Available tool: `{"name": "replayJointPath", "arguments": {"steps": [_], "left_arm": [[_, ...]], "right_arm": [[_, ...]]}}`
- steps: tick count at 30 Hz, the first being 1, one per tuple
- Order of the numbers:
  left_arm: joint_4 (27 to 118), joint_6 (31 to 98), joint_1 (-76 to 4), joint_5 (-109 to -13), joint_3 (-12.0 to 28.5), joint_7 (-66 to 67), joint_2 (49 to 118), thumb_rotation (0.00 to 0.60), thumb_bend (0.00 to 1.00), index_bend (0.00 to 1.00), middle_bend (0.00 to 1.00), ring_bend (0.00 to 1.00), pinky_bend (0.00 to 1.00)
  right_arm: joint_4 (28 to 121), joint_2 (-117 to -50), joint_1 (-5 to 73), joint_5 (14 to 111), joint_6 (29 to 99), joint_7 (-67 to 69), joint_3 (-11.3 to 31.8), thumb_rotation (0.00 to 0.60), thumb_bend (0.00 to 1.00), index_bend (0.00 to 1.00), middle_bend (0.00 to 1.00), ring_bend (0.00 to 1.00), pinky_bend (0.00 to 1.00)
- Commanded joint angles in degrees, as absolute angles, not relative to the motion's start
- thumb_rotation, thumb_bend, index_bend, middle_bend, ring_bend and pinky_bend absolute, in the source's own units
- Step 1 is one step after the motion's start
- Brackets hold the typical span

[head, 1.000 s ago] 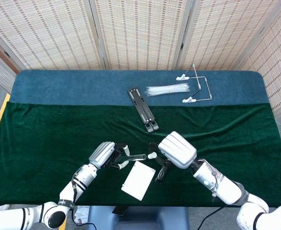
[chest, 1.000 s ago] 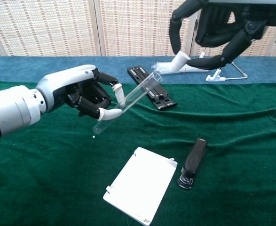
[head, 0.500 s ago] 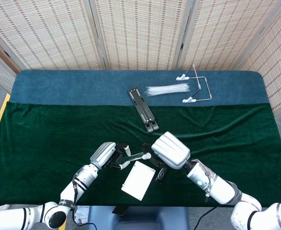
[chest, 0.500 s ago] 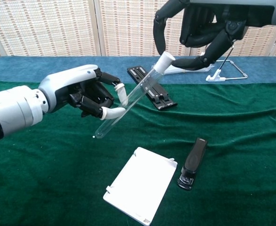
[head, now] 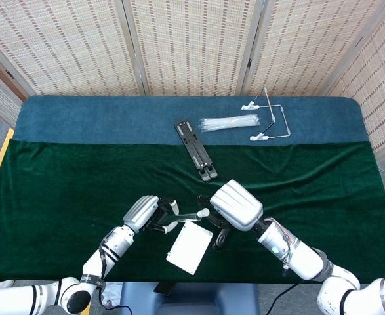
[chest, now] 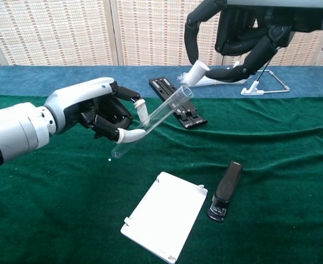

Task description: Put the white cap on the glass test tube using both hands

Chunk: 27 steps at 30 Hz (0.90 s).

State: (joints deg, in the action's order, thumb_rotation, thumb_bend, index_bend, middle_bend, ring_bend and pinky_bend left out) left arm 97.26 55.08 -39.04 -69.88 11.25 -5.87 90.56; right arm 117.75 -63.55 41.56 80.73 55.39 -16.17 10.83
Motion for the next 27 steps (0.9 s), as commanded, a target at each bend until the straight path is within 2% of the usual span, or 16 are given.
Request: {"name": "replayJointPath", "arguments": {"steps": [1, 27], "left_arm": [[97.28, 55.05, -39.05, -69.81, 11.25, -6.03, 90.53, 0.600, 0.57, 0.69, 0.88, 0.76, 0.83], [96.99, 55.27, -39.19, -70.13, 11.05, -6.46, 90.47, 0.600, 0.57, 0.69, 0.88, 0.76, 0.83]], "right_arm": [[117.72, -63.63, 41.70, 80.60, 55.33, -16.24, 10.75, 0.600, 0.67, 0.70, 1.00, 1.00, 1.00], [117.10, -65.73, 44.03, 77.68, 54.31, -18.94, 10.53, 0.600, 0.67, 0.70, 1.00, 1.00, 1.00]]}}
